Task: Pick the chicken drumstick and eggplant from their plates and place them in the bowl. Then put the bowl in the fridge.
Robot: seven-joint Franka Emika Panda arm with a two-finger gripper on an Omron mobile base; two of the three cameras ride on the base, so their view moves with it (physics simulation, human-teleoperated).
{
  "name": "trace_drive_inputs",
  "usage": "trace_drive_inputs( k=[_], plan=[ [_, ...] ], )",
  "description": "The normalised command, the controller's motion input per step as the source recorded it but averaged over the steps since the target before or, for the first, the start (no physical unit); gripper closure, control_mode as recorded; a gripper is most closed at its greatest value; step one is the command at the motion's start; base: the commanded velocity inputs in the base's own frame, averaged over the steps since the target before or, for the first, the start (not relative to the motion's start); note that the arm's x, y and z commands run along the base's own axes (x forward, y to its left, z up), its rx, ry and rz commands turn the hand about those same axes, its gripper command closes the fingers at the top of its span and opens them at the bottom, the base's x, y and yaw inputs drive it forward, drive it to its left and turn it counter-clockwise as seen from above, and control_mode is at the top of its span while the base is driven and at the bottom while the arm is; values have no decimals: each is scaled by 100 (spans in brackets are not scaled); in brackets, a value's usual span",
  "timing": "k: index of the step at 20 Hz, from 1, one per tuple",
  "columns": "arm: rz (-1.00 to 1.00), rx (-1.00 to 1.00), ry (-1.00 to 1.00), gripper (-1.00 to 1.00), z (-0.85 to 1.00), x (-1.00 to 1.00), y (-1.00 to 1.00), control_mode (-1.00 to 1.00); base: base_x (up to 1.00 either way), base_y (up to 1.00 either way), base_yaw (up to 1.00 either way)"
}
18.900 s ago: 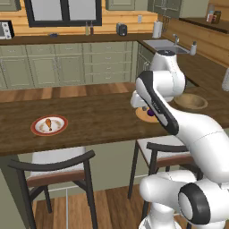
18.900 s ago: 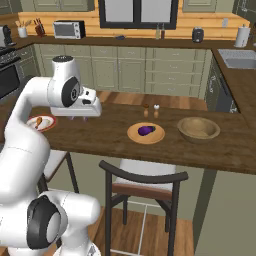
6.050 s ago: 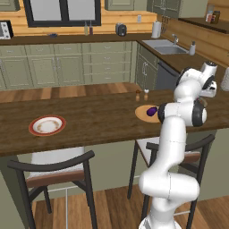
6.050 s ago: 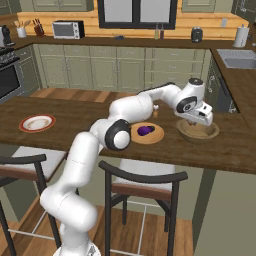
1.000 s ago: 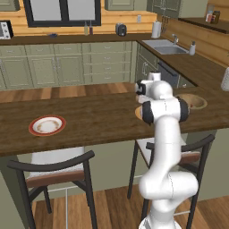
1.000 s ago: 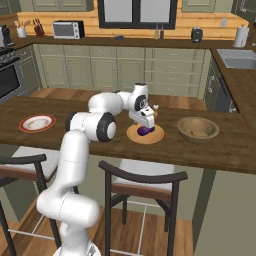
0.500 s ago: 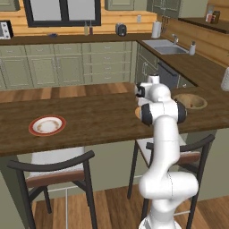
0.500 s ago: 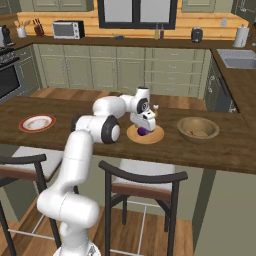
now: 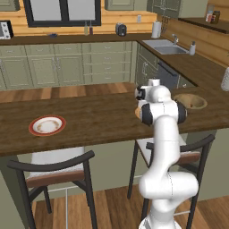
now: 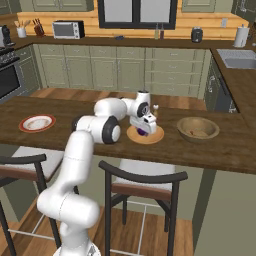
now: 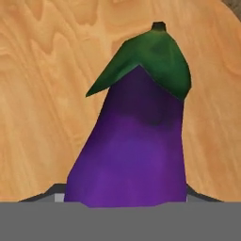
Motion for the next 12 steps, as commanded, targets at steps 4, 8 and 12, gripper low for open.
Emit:
trace_drive_inputs(
  k=[4, 8, 12],
  plan=[
    [5, -2, -20, 100, 33, -100, -1, -100, 0, 0, 0],
    [7, -11, -20, 100, 54, -93, -21, -100, 0, 0, 0],
    [1, -15, -16, 100, 87, -51, -4, -100, 0, 0, 0]
  ],
)
